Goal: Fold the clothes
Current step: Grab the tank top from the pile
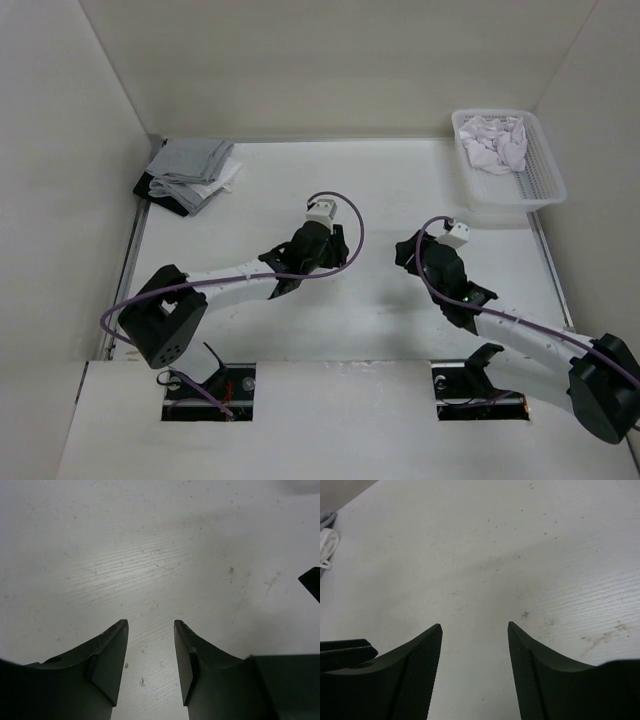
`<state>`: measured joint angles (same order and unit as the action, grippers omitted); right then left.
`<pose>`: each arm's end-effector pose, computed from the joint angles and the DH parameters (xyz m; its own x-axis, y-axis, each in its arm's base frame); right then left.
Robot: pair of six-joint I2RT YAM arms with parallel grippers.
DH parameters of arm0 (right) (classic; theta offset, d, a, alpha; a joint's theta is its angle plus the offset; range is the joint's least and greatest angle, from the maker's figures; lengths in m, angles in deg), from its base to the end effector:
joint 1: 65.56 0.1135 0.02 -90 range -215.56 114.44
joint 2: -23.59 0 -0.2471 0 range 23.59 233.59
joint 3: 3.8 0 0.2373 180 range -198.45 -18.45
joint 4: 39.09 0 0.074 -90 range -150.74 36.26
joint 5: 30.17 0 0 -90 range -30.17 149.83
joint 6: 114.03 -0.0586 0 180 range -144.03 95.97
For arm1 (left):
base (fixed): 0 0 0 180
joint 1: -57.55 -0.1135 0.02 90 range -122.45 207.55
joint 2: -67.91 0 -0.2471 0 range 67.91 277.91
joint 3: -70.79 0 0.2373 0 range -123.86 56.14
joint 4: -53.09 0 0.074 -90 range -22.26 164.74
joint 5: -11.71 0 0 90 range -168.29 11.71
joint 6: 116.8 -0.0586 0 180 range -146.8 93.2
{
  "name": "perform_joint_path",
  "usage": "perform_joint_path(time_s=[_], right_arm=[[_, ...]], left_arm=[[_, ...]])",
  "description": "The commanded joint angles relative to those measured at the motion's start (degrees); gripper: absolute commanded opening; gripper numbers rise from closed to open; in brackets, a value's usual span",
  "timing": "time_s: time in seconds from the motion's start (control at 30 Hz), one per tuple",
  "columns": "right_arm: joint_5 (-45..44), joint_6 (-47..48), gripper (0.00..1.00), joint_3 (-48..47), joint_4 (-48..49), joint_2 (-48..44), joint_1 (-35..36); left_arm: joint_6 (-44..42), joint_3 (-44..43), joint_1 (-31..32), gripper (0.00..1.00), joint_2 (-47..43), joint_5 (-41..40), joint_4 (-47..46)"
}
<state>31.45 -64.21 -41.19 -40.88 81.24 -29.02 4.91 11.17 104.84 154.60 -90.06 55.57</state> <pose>0.1988 0.1126 0.1929 -0.3400 0.4545 -0.8233 0.0648 0.8847 0.4617 0.2335 -0.2353 0.1874 -0.5994 -0.1093 -0.7929 0.3337 0.8663 -0.3717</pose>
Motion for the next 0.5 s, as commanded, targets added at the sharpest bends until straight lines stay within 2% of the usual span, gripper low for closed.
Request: perform_joint_path(time_s=[0.0, 0.03, 0.1, 0.13, 0.17, 0.2, 0.23, 0.27, 0.37, 0.47], right_arm=[[-2.9, 1.5, 0.55, -6.7, -4.5, 1.2, -0.3], [-3.1, 1.9, 0.52, -7.8, -5.2, 1.2, -0.8], [-3.3, 3.6, 0.4, -10.4, -6.0, 1.2, -2.8], [-2.2, 5.7, 0.25, -13.7, -7.0, 2.2, -5.0], [-1.9, 6.3, 0.21, -14.9, -7.3, 2.6, -5.6], [-1.4, 8.1, 0.12, -17.8, -7.8, 4.2, -7.6], [-1.1, 8.9, 0.09, -19.4, -8.0, 5.3, -8.8], [0.4, 10.8, 0.04, -24.3, -9.2, 8.7, -13.9], [4.1, 10.9, 0.03, -35.5, -13.6, 17.6, -26.2], [6.4, 10.6, 0.03, -44.7, -15.5, 27.1, -34.6]], left_arm=[[-0.7, 0.5, 0.3, 0.41, -0.6, 0.7, -3.2], [-0.8, 0.9, 0.3, 0.41, -0.7, 0.7, -3.8], [-0.9, 1.9, 0.4, 0.41, -1.2, 0.7, -5.1], [-1.0, 2.8, 0.4, 0.4, -1.6, 0.7, -6.6], [-1.1, 3.0, 0.4, 0.39, -1.7, 0.7, -6.9], [-1.3, 3.4, 0.4, 0.36, -2.0, 0.7, -7.5], [-1.4, 3.6, 0.5, 0.3, -2.1, 0.9, -8.0], [-1.6, 3.9, 0.6, 0.21, -2.2, 1.2, -8.7], [-2.0, 4.0, 1.0, 0.05, -2.1, 1.1, -8.8], [-1.7, 4.4, 0.8, 0.04, -2.5, 0.8, -9.0]])
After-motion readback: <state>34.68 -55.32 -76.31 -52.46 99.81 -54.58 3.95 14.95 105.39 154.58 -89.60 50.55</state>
